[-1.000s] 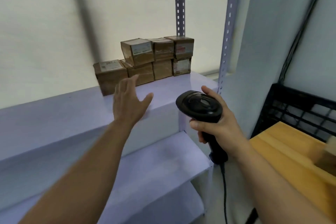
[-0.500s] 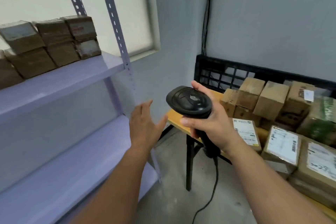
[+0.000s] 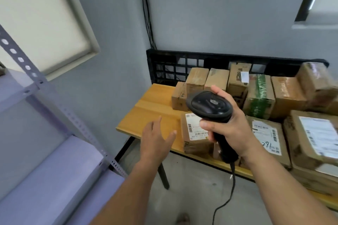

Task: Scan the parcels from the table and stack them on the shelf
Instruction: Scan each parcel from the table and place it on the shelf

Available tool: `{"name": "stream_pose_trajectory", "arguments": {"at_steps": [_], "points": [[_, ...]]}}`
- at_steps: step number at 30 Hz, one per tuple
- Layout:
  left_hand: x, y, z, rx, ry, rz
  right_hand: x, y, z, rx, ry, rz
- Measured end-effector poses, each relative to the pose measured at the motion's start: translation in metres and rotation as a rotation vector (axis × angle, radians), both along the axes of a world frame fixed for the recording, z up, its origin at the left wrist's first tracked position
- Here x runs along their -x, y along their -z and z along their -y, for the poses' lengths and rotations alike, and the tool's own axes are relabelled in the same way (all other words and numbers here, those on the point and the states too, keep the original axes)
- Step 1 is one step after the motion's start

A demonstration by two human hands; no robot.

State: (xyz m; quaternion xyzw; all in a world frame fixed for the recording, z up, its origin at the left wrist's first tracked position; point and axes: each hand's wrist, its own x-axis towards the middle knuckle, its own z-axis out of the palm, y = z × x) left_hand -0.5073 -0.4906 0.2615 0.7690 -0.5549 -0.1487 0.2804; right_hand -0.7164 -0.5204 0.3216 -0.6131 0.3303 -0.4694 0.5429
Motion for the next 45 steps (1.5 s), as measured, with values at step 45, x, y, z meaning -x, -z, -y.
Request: {"name": "stream_pose_trajectory", "arguments": {"at_steps": [45], "points": [[-0.037, -0.037, 0.04, 0.021, 0.084, -0.627, 0.021, 0.004, 0.003, -0.195, -0.098, 0.082]]}}
